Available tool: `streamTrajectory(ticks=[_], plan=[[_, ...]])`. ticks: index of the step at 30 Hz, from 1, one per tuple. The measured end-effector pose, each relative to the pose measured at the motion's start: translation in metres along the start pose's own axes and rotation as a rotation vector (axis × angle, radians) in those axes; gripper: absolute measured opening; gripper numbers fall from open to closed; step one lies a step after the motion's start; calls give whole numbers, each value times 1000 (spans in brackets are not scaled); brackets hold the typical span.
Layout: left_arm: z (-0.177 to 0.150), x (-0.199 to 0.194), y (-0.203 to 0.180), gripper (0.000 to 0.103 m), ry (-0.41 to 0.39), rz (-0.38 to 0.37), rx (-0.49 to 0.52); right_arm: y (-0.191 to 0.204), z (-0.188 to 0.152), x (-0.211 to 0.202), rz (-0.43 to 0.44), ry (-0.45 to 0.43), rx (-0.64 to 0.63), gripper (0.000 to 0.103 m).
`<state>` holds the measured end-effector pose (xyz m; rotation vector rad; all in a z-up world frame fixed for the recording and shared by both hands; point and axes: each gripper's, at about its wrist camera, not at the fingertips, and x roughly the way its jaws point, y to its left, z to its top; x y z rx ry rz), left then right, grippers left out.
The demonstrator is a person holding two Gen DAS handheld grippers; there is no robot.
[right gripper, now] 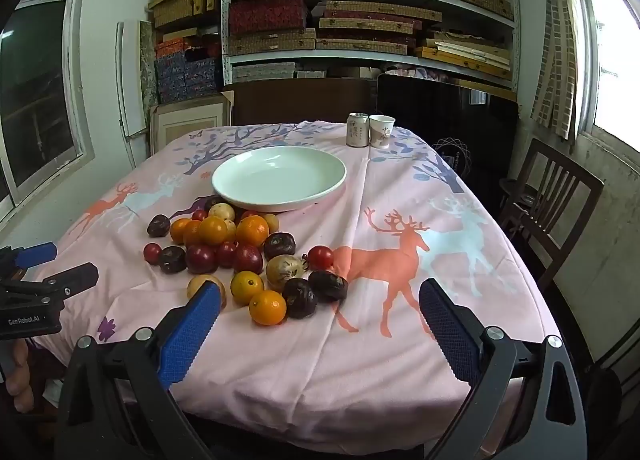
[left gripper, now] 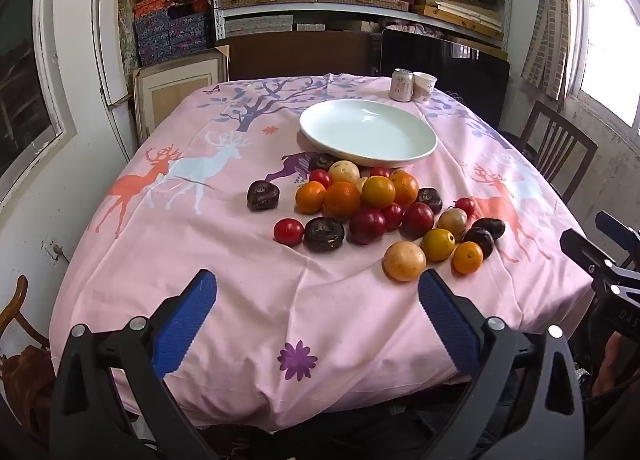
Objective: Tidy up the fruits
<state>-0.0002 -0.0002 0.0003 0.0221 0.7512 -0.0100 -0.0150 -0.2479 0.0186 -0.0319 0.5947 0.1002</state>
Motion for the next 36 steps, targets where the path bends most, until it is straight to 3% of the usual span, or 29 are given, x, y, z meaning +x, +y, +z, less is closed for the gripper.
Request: streamTrajectory(ticks=[36], plan=[[-3,-1,-1,99,-11,-3,2,4,-3,-5,-4,-25,-17,99]])
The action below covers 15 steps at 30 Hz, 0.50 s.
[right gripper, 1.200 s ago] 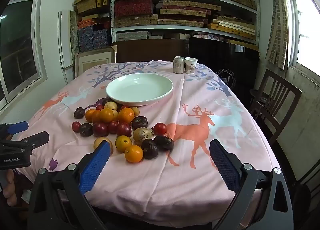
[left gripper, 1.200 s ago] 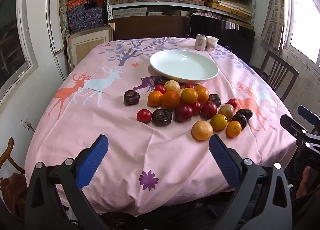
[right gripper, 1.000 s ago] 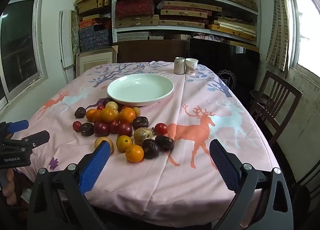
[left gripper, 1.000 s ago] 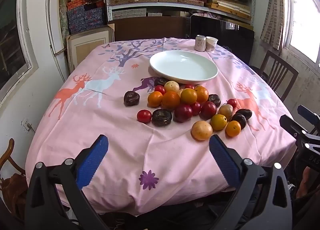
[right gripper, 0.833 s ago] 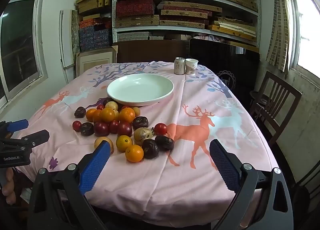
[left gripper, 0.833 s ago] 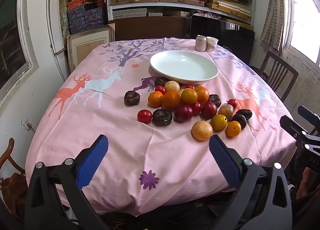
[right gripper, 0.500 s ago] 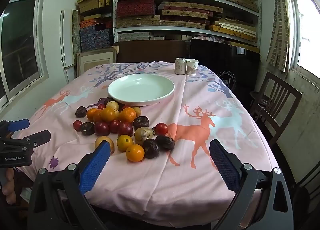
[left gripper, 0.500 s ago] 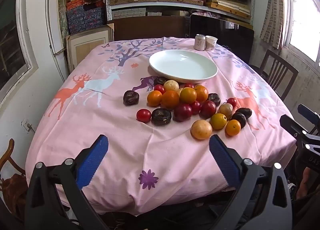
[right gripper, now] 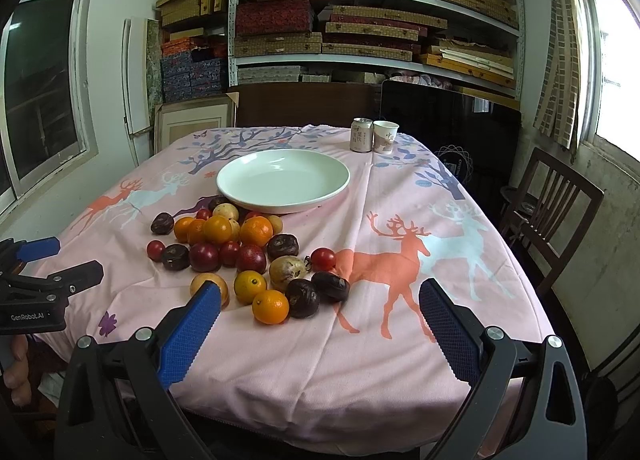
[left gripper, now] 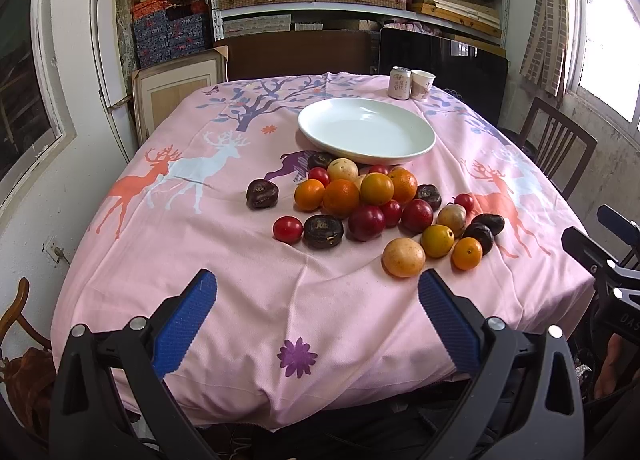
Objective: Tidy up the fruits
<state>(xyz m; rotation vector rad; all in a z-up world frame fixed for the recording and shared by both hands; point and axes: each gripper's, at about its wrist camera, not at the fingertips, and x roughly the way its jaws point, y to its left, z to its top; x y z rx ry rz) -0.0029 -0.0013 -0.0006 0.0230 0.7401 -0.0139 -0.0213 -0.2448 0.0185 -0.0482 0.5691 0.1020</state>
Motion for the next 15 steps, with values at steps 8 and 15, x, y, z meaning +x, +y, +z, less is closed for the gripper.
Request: streamTrajectory(ticks=[8,15], plan=[[0,0,0,99,1,2,0,1,0,0,-2,0,-2,99],[0,0,-1,99,1,2,1,1,0,0,-2,-2,-2,99]])
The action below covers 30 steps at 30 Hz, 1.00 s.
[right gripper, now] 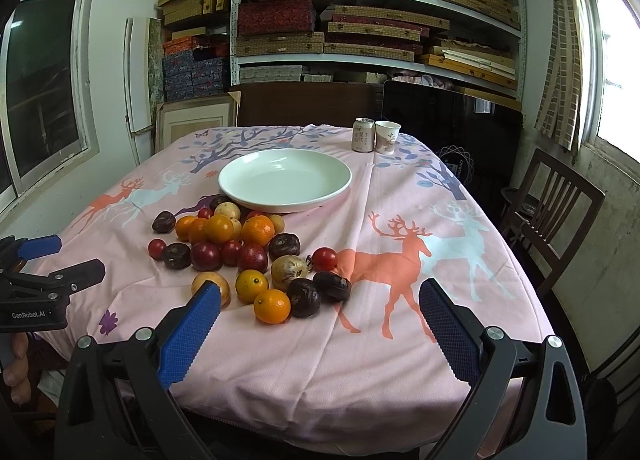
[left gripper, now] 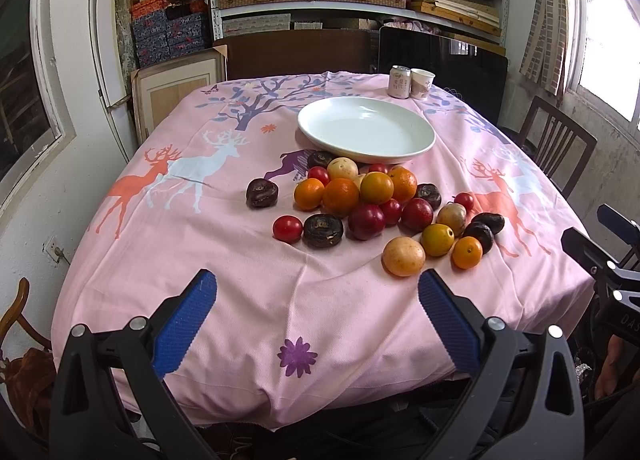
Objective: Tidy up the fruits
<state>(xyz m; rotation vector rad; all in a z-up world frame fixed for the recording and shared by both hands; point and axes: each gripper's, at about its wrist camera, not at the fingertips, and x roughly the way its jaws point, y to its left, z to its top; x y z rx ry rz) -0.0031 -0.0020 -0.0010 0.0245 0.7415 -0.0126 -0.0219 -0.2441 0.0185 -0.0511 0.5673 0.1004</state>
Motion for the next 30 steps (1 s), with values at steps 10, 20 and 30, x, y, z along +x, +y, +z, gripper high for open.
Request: streamTrajectory(ticks=[10,20,30], plan=[[1,0,0,99,2,0,1,0,1,-1,0,-1,-1,99],[1,0,0,99,3,0,1,1,1,-1,1,-1,-2,99],[1,0,0,99,4,0,1,2,0,-1,3,2,-2,99]])
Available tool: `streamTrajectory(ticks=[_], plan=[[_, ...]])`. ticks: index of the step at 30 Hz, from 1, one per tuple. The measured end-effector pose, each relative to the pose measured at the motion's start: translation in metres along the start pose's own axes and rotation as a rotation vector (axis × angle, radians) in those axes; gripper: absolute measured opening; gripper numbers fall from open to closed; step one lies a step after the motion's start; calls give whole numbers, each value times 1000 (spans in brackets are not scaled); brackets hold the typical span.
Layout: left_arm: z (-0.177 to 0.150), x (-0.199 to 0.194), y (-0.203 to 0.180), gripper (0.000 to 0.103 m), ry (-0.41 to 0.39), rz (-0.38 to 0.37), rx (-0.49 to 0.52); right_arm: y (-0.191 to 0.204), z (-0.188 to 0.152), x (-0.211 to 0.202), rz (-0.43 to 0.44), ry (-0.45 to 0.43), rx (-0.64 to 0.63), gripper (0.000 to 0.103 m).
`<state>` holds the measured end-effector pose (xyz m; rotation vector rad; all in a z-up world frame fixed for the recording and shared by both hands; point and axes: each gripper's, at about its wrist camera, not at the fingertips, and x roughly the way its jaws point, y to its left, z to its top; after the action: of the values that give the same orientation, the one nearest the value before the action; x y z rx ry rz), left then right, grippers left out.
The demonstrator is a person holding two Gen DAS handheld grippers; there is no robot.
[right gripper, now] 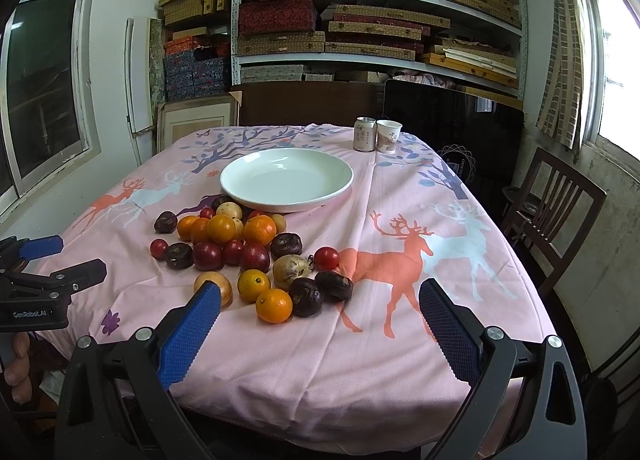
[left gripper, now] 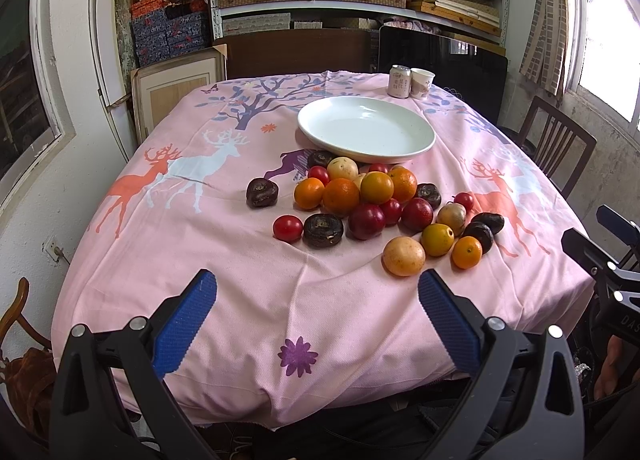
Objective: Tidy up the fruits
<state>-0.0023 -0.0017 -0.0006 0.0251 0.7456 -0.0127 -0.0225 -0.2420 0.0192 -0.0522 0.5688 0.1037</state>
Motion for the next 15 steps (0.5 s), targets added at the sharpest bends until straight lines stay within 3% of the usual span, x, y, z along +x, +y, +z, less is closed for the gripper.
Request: streamTrajectory(ticks=[15], plan=[[0,0,0,99,3,-1,0,2,-1,0,6,6,-2,99]])
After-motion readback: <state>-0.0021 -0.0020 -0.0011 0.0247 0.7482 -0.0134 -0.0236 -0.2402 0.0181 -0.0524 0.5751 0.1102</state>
